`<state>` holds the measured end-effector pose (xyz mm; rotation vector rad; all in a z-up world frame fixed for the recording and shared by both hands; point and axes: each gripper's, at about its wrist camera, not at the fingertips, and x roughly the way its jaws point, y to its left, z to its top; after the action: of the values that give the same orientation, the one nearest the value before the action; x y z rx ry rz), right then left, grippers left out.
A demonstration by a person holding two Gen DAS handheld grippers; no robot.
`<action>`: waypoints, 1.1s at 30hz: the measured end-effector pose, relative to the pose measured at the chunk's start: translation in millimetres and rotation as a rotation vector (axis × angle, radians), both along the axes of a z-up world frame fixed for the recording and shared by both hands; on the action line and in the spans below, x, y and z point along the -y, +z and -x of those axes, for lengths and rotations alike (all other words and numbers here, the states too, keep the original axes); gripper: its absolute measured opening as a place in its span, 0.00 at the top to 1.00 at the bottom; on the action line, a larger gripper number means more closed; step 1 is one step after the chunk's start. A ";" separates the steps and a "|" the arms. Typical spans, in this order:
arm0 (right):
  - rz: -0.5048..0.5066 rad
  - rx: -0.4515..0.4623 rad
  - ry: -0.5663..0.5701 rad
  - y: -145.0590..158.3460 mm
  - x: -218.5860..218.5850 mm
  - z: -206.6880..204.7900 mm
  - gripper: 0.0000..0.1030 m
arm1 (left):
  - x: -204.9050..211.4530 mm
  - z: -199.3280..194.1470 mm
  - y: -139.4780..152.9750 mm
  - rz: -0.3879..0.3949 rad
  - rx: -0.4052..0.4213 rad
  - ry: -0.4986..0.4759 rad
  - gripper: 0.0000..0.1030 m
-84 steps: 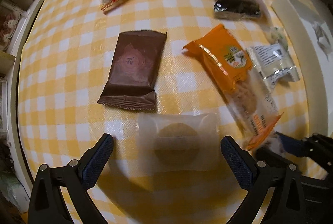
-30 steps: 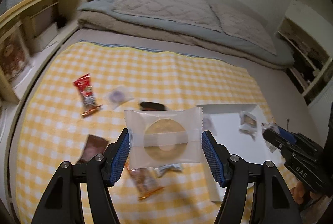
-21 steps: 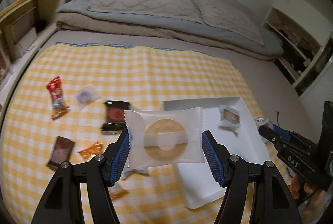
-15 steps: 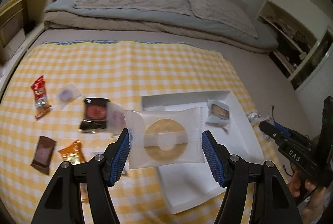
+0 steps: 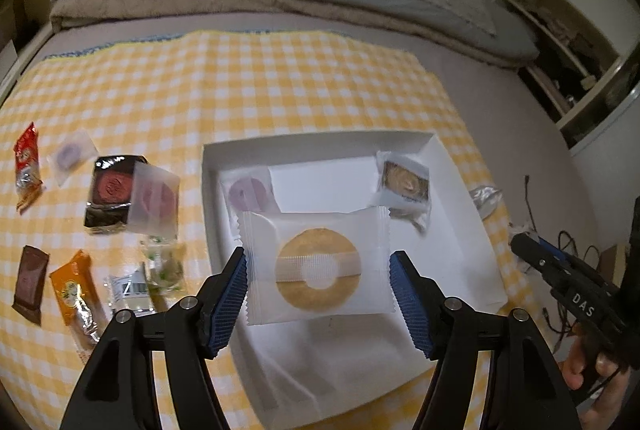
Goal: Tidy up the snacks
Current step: 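Carry both packets over the white tray and release them inside, then withdraw both open tools from the tray back toward the snacks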
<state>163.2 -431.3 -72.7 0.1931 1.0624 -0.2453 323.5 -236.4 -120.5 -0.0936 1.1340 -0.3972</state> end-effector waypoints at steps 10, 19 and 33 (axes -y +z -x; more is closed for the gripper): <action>0.008 -0.061 -0.010 -22.5 19.4 -15.7 0.73 | 10.2 -18.5 -24.4 -0.018 -0.007 0.015 0.00; 0.026 -0.061 -0.018 -36.7 27.4 -35.9 0.62 | 7.7 -13.5 -32.3 -0.098 -0.018 -0.029 0.00; 0.043 -0.082 0.008 -37.9 14.5 -16.8 0.00 | -1.3 -7.1 -34.1 -0.130 -0.029 -0.045 0.00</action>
<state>180.1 -445.9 -110.6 0.1408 1.1378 -0.2707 330.6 -235.1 -154.6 0.0403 1.1889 -0.3616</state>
